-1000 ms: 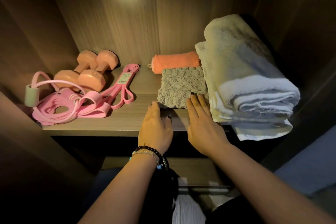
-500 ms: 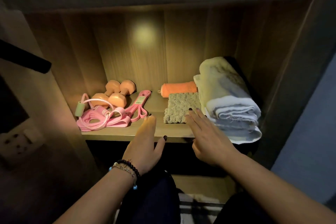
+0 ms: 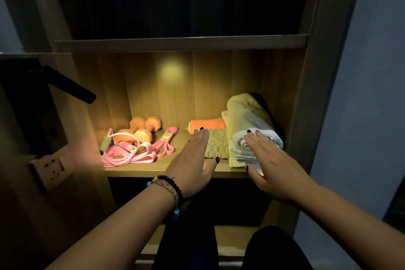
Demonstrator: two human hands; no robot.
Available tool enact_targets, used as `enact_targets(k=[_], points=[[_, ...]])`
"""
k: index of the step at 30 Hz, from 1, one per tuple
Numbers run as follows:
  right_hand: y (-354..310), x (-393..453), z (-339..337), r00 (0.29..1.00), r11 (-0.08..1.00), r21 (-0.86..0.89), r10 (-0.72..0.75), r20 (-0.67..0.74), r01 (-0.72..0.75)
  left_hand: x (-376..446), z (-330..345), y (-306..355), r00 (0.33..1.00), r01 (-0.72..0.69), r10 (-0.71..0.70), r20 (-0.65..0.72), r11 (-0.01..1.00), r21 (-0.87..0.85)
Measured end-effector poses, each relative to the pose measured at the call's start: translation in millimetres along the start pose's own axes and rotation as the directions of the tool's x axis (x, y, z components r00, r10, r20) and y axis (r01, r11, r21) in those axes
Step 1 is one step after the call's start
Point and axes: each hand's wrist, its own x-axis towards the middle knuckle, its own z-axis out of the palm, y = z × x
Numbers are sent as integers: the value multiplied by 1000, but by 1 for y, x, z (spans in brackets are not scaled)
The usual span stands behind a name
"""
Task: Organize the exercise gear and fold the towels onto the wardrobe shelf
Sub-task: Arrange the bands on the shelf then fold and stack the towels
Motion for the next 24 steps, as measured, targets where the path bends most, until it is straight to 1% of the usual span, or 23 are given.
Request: enact_targets(k=[5,10,14,16,19,21,24], points=[[27,-22,-25,997,996,-59,56,-60,-59,26,-7,26,996,-93,93,-5,995,-41],[66,-31,-44,979,974,-118,186,-82,-195,64,8,51,979,-202,204,20,976,-76],[100,-35,-40,956,953,-81,286,-71,-291,92,33,65,958,-277,282,50,956,-93],[119,-38,-35,942,945,-42,320,-104,-325,105,50,71,943,-321,327,58,942,-96],[149,-46,-26,915,923,-49,370,-159,-382,126,75,86,889,-456,458,25,888,-49],[169,-53,-22,899,907,-74,396,-187,-415,143,95,99,824,-566,566,9,824,-9],[196,-64,-20,865,873,-85,456,-211,-481,169,123,126,736,-676,675,52,737,-1]])
